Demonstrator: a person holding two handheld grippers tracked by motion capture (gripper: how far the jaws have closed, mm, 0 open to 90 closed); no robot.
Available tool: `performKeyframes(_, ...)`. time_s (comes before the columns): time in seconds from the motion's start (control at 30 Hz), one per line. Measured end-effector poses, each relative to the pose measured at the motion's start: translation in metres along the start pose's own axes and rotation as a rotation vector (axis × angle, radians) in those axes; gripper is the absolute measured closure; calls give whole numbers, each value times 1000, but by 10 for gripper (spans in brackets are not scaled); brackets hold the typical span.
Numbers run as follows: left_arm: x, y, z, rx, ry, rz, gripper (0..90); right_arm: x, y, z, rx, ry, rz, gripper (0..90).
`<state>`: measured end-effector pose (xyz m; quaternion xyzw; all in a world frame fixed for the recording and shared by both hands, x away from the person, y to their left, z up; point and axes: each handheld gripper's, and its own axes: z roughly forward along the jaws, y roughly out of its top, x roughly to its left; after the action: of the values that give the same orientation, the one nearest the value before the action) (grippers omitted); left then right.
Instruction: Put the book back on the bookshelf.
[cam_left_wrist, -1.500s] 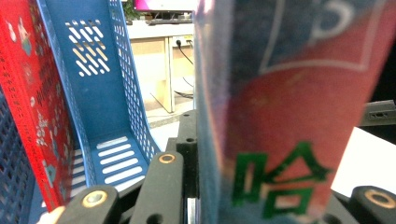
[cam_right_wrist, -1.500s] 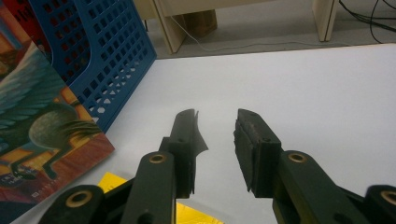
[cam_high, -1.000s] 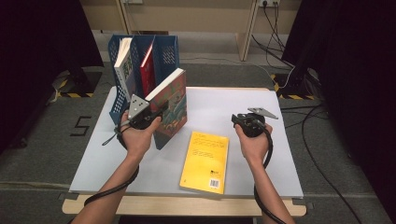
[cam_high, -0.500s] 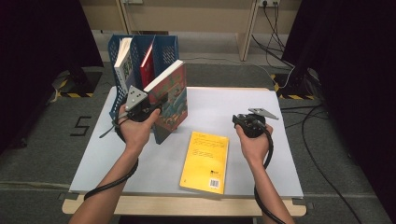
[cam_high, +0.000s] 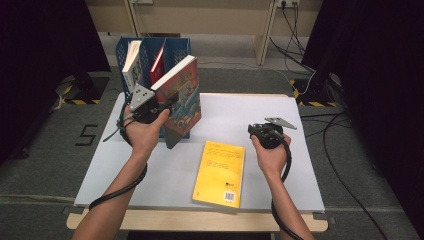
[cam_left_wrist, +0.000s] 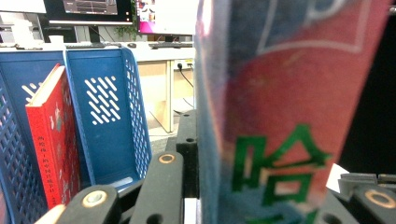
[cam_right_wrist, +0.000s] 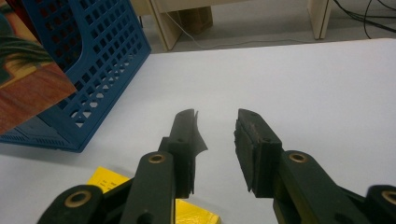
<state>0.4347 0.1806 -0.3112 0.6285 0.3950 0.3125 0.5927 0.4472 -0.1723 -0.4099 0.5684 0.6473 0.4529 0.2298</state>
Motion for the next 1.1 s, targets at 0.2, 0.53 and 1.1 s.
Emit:
performKeyframes(0.2,1,7,0,-8,5,-5,740,0,-3,1,6,1,2,684)
performKeyframes(0.53,5,22,-1,-29,15,-9,740,0,-3,1,9,-1,6,685)
performKeyframes(1.1,23,32,7,-32,86,5,741,-2,-7,2,11,-6,-1,687)
